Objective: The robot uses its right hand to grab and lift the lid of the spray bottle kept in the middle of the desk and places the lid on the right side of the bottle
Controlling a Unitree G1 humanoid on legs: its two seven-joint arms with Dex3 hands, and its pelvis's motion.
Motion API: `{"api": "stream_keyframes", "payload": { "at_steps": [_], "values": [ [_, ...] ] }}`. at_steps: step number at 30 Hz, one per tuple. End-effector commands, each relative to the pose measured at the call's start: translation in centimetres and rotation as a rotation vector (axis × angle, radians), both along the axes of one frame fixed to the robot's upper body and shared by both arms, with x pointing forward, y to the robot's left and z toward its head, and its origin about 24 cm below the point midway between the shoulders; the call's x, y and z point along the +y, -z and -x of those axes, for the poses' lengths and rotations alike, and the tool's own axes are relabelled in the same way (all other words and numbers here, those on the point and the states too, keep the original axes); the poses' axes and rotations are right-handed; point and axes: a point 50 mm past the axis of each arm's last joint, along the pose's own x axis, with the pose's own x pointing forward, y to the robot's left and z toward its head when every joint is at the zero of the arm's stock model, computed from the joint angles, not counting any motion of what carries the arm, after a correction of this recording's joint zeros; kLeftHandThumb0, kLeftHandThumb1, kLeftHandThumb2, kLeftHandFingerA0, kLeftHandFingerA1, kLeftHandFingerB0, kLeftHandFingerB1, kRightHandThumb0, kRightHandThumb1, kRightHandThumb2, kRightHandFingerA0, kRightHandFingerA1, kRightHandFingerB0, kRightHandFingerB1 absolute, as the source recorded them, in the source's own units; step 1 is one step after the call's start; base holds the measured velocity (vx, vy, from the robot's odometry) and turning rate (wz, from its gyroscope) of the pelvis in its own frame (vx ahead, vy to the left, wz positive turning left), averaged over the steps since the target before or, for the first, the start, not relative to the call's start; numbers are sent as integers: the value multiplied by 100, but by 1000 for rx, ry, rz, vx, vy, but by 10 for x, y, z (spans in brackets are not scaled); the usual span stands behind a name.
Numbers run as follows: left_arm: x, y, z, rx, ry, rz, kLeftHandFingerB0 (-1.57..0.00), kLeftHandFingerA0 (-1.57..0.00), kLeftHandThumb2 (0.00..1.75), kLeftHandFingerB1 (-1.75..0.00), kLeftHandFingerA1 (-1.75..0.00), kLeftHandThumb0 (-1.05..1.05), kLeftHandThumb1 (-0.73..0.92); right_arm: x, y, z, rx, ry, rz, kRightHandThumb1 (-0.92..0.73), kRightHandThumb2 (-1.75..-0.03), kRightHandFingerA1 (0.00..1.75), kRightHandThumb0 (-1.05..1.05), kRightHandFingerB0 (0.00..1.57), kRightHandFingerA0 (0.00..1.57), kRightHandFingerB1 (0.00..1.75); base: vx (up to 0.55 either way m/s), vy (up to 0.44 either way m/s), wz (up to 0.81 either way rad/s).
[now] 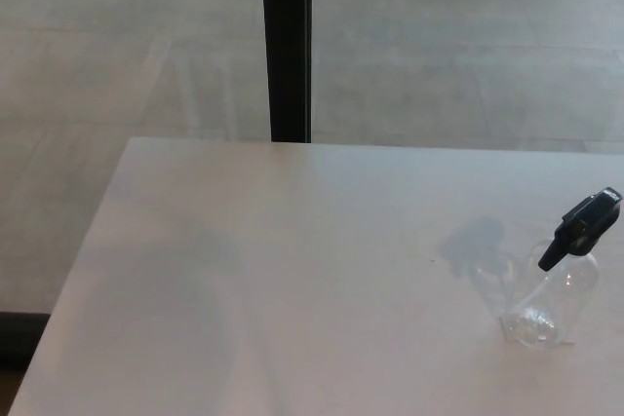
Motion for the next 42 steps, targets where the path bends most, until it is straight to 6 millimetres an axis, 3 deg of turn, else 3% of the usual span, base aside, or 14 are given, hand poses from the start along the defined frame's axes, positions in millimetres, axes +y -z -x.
{"api": "stream_keyframes", "payload": {
  "at_steps": [1,4,5,14,16,20,21,22,23,36,37,39,40,42],
  "values": [
    [4,-4,0,-33,-16,-9,-41,-58,64,-41,-52,-77,82,-10,-66,-38,-248,-77,113,-53,-90,36,-55,3,1,32,0,0,0],
    [4,-5,0,-21,8,-14,-32,-48,105,-52,-61,-77,65,7,-118,-77,-338,-187,294,-72,-62,36,-64,14,11,26,0,0,0],
    [4,-4,0,-23,2,-13,-41,-57,65,-40,-50,-79,82,16,-132,-87,-352,-222,366,-70,-61,37,-67,18,16,27,0,0,0],
    [0,0,2,-31,-11,-6,-43,-59,64,-40,-52,-79,83,127,-205,-145,-450,-740,811,-52,-87,53,-74,19,22,44,0,0,0],
    [0,-1,1,-27,-3,-7,-42,-59,64,-40,-52,-79,84,163,-210,-151,-409,-880,985,-66,-60,43,-69,29,30,30,0,0,0],
    [1,-1,4,-32,-15,3,-39,-58,65,-40,-53,-80,82,198,-199,-158,-309,-1085,1057,-68,-61,37,-72,28,25,30,0,0,0],
    [0,-1,4,-32,-15,0,-35,-54,105,-53,-62,-83,66,207,-192,-159,-261,-1165,1063,-68,-61,35,-69,27,26,29,0,0,0],
    [1,-1,4,-30,-15,0,-32,-51,105,-52,-61,-80,64,213,-179,-163,-194,-1248,1080,-66,-61,34,-69,27,28,29,0,0,0],
    [1,-1,4,-27,-11,-2,-39,-56,64,-39,-50,-82,82,219,-171,-164,-133,-1306,1098,-69,-61,37,-71,27,27,30,0,0,0],
    [3,-4,3,-32,6,-18,-42,-57,65,-42,-53,-77,84,241,-132,-167,119,-1574,1106,-66,-61,37,-64,35,27,32,0,0,0],
    [3,-4,3,-32,2,-18,-41,-58,65,-42,-53,-76,83,242,-130,-167,141,-1587,1098,-51,-88,49,-68,40,27,50,0,0,0],
    [3,-3,3,-26,-8,-18,-44,-60,64,-42,-54,-78,83,242,-125,-167,171,-1616,1096,-54,-91,48,-70,35,20,49,0,0,0],
    [3,-3,3,-21,-4,-17,-43,-59,65,-41,-53,-78,83,242,-123,-167,183,-1628,1099,-65,-62,43,-68,38,29,33,0,0,0],
    [3,-3,4,-24,-2,-15,-43,-58,65,-41,-53,-78,84,243,-118,-167,222,-1664,1117,-63,-64,44,-68,36,26,34,0,0,0]
  ]
}}
